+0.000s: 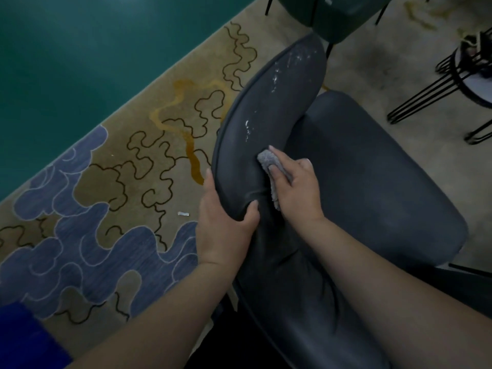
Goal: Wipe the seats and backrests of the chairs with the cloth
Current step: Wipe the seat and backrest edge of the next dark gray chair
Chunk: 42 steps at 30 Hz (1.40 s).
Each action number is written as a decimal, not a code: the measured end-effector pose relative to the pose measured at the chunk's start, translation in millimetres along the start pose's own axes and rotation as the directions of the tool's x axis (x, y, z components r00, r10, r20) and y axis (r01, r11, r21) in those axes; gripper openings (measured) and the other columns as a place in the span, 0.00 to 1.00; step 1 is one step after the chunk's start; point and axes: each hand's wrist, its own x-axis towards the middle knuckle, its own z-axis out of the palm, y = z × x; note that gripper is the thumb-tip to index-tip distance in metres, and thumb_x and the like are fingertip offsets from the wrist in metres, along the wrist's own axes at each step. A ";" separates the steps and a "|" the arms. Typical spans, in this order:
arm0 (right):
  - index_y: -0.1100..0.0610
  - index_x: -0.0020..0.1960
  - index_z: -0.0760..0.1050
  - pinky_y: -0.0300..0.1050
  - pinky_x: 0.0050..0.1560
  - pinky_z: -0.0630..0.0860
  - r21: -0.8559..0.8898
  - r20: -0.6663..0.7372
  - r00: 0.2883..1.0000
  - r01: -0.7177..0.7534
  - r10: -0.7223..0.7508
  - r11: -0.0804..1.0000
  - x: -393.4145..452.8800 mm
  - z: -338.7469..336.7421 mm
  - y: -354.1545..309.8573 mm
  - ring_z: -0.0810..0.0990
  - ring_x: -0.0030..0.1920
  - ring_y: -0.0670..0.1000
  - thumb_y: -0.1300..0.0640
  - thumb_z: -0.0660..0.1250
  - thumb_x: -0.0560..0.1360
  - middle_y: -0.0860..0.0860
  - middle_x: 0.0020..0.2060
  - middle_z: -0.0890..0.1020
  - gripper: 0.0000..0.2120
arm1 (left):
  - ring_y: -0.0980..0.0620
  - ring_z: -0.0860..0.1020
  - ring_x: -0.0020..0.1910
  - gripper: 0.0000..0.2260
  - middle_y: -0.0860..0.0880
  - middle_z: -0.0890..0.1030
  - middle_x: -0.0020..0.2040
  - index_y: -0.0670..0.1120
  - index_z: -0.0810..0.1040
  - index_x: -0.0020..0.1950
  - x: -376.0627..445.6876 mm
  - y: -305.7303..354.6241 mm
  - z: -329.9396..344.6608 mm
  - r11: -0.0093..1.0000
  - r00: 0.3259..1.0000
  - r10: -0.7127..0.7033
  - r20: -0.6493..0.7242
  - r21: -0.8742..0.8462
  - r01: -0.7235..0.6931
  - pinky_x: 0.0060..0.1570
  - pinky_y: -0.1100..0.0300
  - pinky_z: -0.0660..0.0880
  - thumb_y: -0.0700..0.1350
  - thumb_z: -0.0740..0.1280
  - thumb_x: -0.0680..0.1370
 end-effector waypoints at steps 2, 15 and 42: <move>0.44 0.66 0.74 0.19 0.51 0.63 0.029 -0.008 1.000 0.005 -0.004 1.000 8.8 0.4 -4.8 0.73 0.43 0.39 0.55 0.64 0.79 0.47 0.44 0.67 0.17 | 0.67 0.63 0.66 0.44 0.56 0.64 0.75 0.58 0.50 0.78 -0.5 -0.9 0.5 1.000 1.000 0.003 -0.006 -0.012 -0.003 0.55 0.76 0.59 0.62 0.68 0.68; 0.50 0.66 0.75 0.29 0.49 0.69 -0.102 0.009 0.951 0.309 -0.310 0.946 47.4 19.1 -28.1 0.70 0.41 0.48 0.58 0.67 0.77 0.52 0.44 0.67 0.18 | 0.69 0.61 0.62 0.43 0.58 0.60 0.77 0.62 0.46 0.78 -4.7 1.1 1.3 0.997 1.000 0.018 -0.007 0.081 -0.017 0.58 0.62 0.63 0.62 0.67 0.69; 0.49 0.67 0.74 0.34 0.52 0.71 -0.145 -0.044 0.969 0.233 -0.242 0.962 86.0 32.2 -35.7 0.73 0.43 0.48 0.52 0.66 0.77 0.51 0.46 0.68 0.18 | 0.74 0.57 0.60 0.45 0.58 0.61 0.77 0.59 0.48 0.79 -5.5 0.8 2.3 0.993 1.000 -0.015 -0.009 0.120 0.016 0.57 0.63 0.62 0.61 0.68 0.68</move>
